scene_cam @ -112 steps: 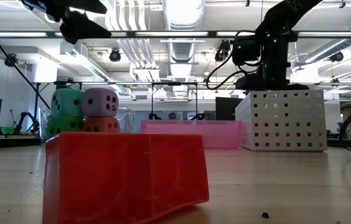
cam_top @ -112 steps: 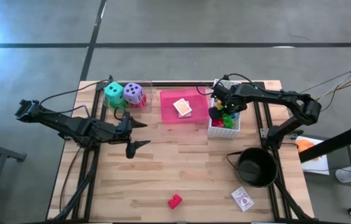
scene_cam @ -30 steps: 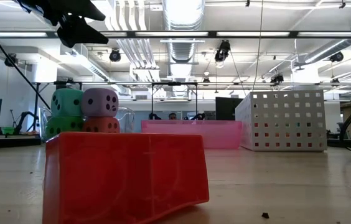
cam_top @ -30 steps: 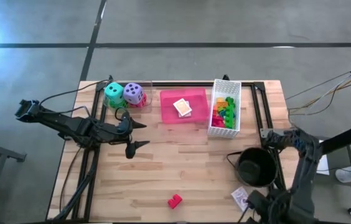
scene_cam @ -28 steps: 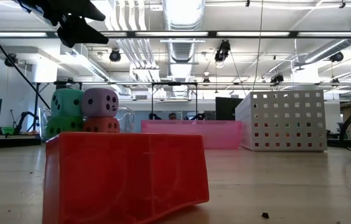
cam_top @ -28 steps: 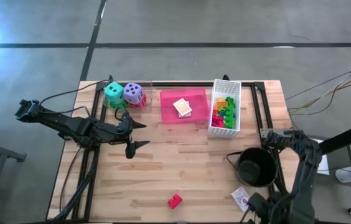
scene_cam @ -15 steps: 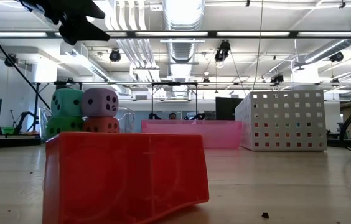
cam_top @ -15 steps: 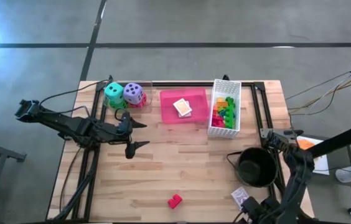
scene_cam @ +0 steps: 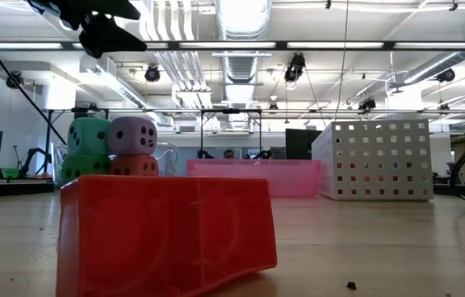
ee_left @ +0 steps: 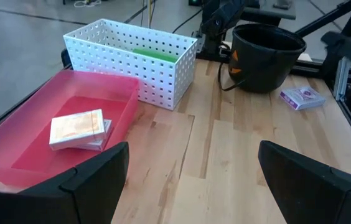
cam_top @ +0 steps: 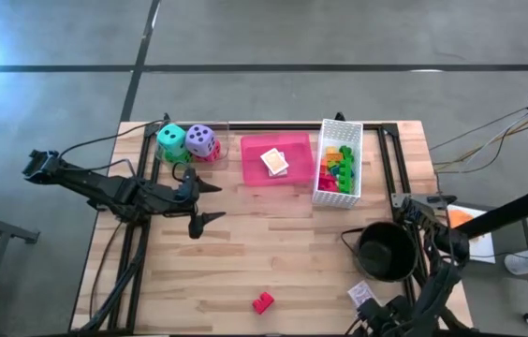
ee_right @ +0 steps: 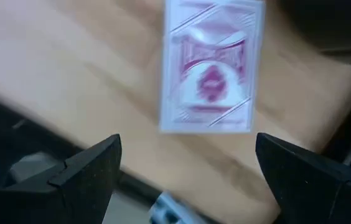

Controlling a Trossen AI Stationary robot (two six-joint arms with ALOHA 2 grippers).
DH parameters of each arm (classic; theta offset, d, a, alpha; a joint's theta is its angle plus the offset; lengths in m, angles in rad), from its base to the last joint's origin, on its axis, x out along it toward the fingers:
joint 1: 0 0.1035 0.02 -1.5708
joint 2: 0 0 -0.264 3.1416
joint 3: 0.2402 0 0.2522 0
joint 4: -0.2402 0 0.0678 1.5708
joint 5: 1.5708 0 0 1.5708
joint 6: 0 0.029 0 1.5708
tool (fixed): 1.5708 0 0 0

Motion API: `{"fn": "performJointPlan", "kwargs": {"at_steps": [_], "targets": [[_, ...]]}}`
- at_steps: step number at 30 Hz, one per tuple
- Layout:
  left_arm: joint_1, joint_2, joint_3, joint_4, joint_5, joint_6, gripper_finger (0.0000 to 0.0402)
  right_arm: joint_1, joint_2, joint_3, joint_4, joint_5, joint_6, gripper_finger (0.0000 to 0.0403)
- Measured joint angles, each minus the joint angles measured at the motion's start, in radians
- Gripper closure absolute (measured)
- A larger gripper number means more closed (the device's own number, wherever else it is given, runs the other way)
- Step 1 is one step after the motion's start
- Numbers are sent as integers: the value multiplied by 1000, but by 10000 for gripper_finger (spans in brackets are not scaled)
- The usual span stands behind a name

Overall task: Pick & Place Toys
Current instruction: Put the purple deck of cards into the pink bin

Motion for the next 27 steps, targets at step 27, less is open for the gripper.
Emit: {"fn": "performJointPlan", "kwargs": {"at_steps": [27], "targets": [[-1,0,0,35,35,0,42,-92,-23,-195,302,152,-177,41]]}}
